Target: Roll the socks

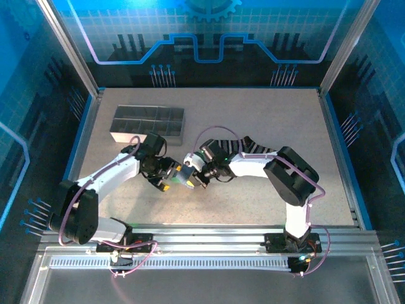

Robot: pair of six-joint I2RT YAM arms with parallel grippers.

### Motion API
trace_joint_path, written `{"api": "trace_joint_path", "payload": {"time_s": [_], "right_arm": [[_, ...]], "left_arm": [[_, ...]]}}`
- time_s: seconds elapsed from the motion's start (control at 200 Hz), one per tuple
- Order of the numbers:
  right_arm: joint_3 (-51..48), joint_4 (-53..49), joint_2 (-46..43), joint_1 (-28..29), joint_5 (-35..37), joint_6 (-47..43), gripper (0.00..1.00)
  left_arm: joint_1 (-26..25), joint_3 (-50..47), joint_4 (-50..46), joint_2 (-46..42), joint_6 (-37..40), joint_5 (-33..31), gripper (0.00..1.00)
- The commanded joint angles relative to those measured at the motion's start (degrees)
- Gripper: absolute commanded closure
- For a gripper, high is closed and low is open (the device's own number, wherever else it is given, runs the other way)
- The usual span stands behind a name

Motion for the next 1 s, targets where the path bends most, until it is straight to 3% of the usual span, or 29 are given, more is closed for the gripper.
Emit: {"api": "trace_joint_path", "payload": {"time_s": [0.0,0.26,0.66,0.78,0.921,0.996], "right_arm": [[-2.16,-14.55,5.85,-3.03,-0.91,3.26,1.00],[3.22,-19.50,11.01,-8.48,-6.63,6.89,1.00],[10.17,-26.00,16.57,-10.53,-9.62,7.41,1.00],[10.72,-25.95,16.50,-10.51,-9.57,7.51,1.00],[10.77,-24.87,15.11,-9.87,-9.85,5.87,1.00],[9.48,-22.84,11.24,-7.90,-8.69,1.85,0.97]], "left_arm": [[-1.26,-0.22,3.46,2.18,0.07,1.21,0.27],[-2.00,2.18,5.53,8.77,1.26,1.41,0.30],[-4.82,6.30,6.80,17.01,1.72,0.50,0.32],[-5.44,5.44,4.57,18.95,2.37,-0.73,0.52],[-5.51,2.48,1.02,19.74,3.65,-2.78,0.98],[-5.53,0.47,-1.16,19.55,4.13,-2.56,1.00]]}}
